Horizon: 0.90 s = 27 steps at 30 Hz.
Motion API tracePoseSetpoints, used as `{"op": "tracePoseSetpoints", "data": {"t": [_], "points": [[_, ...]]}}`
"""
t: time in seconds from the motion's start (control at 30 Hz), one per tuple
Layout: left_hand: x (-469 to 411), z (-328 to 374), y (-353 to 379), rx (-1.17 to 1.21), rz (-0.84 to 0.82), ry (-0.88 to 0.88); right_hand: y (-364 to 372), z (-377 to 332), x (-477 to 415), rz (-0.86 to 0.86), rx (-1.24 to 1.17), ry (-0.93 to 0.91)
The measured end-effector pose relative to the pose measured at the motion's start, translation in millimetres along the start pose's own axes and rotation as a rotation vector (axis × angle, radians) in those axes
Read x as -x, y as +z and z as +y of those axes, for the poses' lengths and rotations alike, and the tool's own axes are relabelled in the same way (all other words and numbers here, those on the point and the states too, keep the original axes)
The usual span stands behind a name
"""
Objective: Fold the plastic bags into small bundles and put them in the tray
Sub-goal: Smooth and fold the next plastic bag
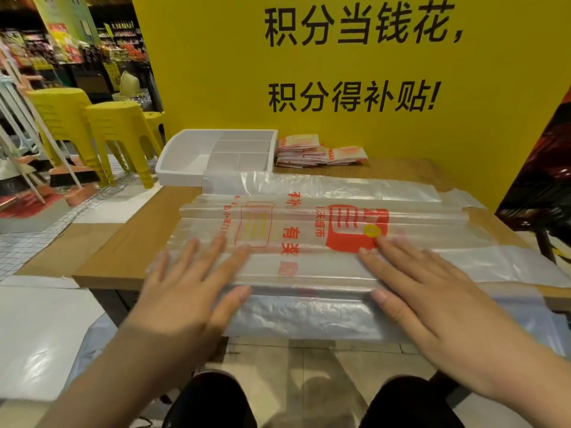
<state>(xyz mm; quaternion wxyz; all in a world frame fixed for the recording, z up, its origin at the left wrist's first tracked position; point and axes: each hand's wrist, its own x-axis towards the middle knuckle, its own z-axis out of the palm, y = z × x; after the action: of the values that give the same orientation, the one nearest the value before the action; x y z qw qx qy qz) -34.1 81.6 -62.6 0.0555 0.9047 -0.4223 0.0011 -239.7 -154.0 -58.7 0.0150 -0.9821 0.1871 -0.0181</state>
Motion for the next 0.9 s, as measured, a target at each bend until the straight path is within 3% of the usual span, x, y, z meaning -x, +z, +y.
{"op": "tracePoseSetpoints", "data": {"t": [0.23,0.43,0.67,0.9], "points": [[-4,-6,-9,-0.070,-0.028,-0.074,-12,36,17,-0.051,-0.044,0.163],[-19,32,-5,0.031,0.135,0.266,-14,5,3,0.078,-0.029,0.010],[-21,21,5,0.114,0.266,0.379,5,7,6,0.333,-0.036,-0.112],[-31,12,-23,0.191,0.105,0.380,-21,16,-12,0.202,-0.191,-0.146]]}}
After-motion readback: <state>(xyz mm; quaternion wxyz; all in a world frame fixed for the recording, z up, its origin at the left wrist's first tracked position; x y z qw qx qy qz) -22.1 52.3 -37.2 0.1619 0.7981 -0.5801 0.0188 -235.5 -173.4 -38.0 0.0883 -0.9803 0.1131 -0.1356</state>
